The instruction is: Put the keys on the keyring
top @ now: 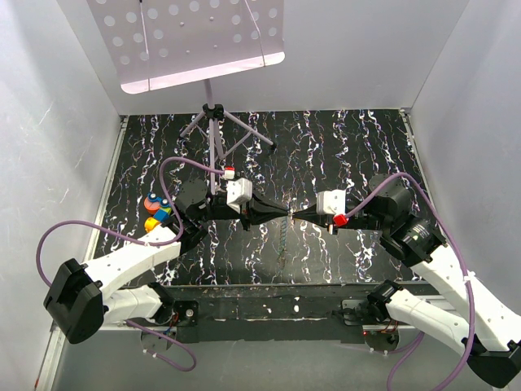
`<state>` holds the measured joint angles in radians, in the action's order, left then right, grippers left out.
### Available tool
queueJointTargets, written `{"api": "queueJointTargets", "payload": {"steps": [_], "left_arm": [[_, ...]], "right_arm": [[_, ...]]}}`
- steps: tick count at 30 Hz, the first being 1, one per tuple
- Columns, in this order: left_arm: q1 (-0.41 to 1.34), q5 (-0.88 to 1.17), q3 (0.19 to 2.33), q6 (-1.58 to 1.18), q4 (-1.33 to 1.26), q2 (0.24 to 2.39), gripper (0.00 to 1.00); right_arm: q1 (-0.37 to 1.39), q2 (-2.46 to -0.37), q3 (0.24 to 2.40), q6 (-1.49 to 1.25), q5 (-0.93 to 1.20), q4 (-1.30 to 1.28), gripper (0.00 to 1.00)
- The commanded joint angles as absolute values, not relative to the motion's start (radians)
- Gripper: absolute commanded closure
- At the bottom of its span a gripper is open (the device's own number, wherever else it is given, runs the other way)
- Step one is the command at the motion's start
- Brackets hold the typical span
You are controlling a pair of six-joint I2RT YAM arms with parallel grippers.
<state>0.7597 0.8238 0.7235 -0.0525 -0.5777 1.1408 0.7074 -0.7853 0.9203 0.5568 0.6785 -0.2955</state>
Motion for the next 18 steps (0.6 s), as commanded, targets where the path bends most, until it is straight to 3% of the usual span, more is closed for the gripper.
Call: {"api": "queueJointTargets", "payload": {"steps": [1,18], "left_arm": [[0.749,0.816,0.741,-0.080,-0.684,1.124,1.00],[0.736,0.789,0.742,-0.118,-0.701,1.134,1.00]], "right_arm": [[0.715,-0.784,0.954,0.539,0.683,-0.311,0.99],[0.707,-0.782,0.948,0.558,0.666,-0.316,0.99]]}}
